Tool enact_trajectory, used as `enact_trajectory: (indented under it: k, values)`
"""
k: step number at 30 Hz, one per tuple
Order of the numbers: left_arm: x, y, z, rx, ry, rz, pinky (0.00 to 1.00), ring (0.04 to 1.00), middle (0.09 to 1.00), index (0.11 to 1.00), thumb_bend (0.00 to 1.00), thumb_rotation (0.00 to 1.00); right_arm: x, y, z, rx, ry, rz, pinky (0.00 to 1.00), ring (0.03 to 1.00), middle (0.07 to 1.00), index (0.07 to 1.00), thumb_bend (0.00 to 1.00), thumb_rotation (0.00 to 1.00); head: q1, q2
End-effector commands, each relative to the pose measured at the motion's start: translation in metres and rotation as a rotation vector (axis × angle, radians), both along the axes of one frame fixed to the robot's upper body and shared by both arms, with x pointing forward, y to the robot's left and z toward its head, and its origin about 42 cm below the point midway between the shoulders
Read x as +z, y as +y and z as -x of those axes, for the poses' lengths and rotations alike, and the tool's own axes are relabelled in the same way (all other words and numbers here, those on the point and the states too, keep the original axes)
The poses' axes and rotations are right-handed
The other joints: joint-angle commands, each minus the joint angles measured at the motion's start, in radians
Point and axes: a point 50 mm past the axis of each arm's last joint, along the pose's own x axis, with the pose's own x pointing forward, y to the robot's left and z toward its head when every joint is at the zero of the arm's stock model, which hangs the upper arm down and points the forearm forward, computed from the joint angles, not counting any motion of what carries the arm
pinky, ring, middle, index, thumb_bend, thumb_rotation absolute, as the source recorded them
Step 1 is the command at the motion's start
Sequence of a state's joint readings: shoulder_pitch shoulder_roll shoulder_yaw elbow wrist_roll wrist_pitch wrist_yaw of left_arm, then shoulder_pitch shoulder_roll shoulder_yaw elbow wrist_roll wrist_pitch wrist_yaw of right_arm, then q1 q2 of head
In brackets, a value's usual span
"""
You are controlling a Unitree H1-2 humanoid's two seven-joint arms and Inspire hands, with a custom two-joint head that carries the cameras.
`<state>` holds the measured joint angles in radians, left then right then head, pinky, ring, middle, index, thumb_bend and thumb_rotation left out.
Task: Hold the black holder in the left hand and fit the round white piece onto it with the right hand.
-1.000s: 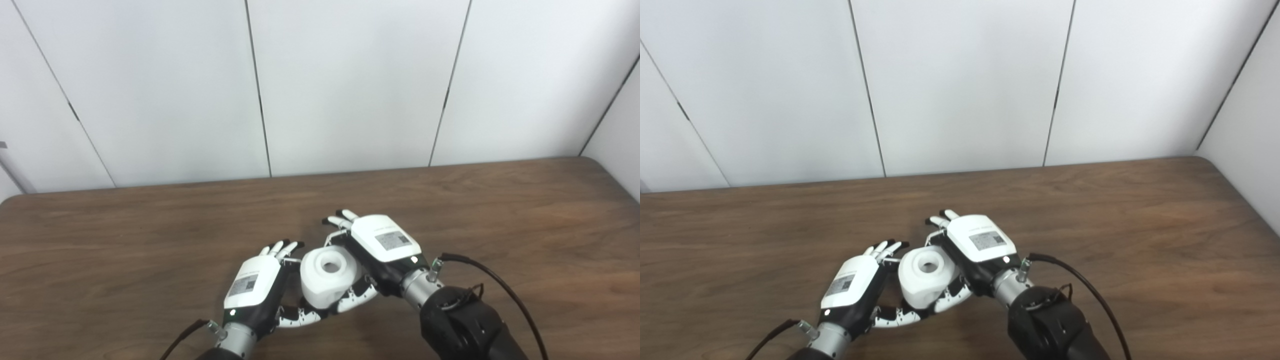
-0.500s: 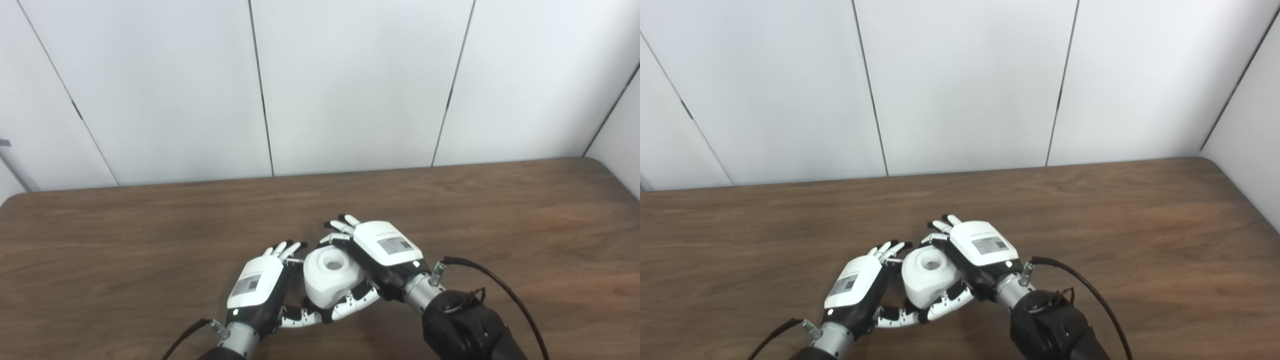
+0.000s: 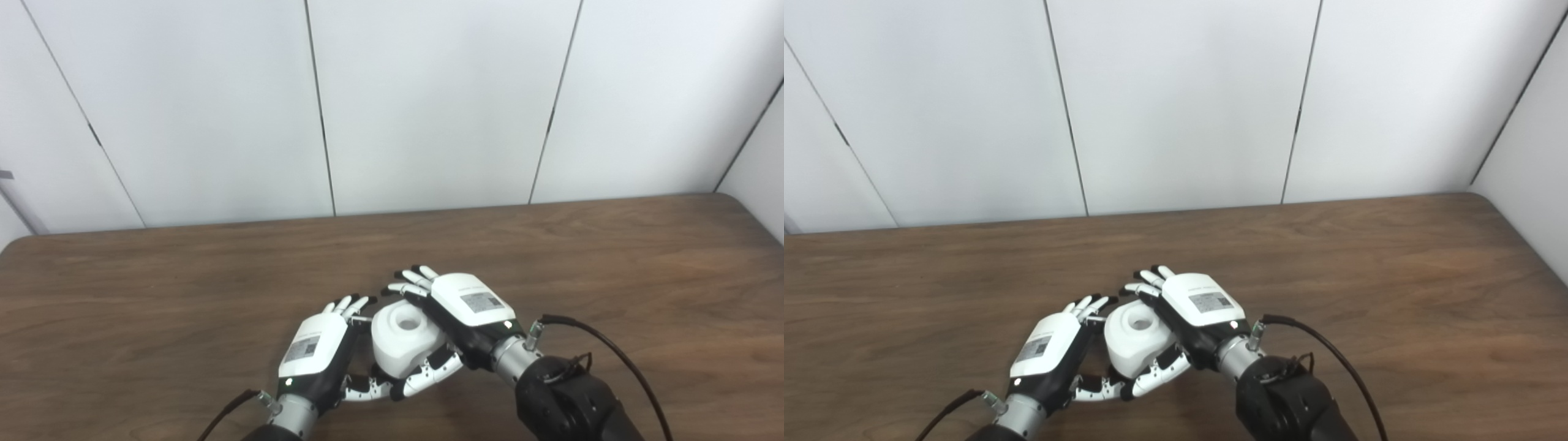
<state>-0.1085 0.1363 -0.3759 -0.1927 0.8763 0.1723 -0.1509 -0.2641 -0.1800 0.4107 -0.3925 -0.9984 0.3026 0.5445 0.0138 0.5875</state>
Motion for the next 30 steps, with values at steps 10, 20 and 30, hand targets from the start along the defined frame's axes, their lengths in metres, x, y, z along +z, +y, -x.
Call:
enact_trajectory:
  k: [10,20,30]
  values:
    - [0.012,-0.007,-0.009,-0.018,-0.059,0.002,1.00,0.979,0.931,0.481,0.52,0.05,0.008,-0.003,-0.003,0.006,-0.004,-0.030,0.87,1.000,1.000,1.000,1.00,0.54,-0.002,-0.004]
    - [0.010,-0.006,-0.009,-0.016,-0.058,0.006,1.00,0.975,0.929,0.482,0.52,0.05,0.022,-0.010,-0.005,-0.004,-0.043,-0.023,0.82,1.000,1.000,1.000,1.00,0.55,-0.005,-0.010]
    - [0.010,-0.007,-0.009,-0.015,-0.049,0.007,1.00,0.982,0.934,0.482,0.52,0.05,0.035,-0.015,-0.005,-0.006,-0.068,-0.013,0.78,1.000,1.000,1.000,1.00,0.55,-0.005,-0.010]
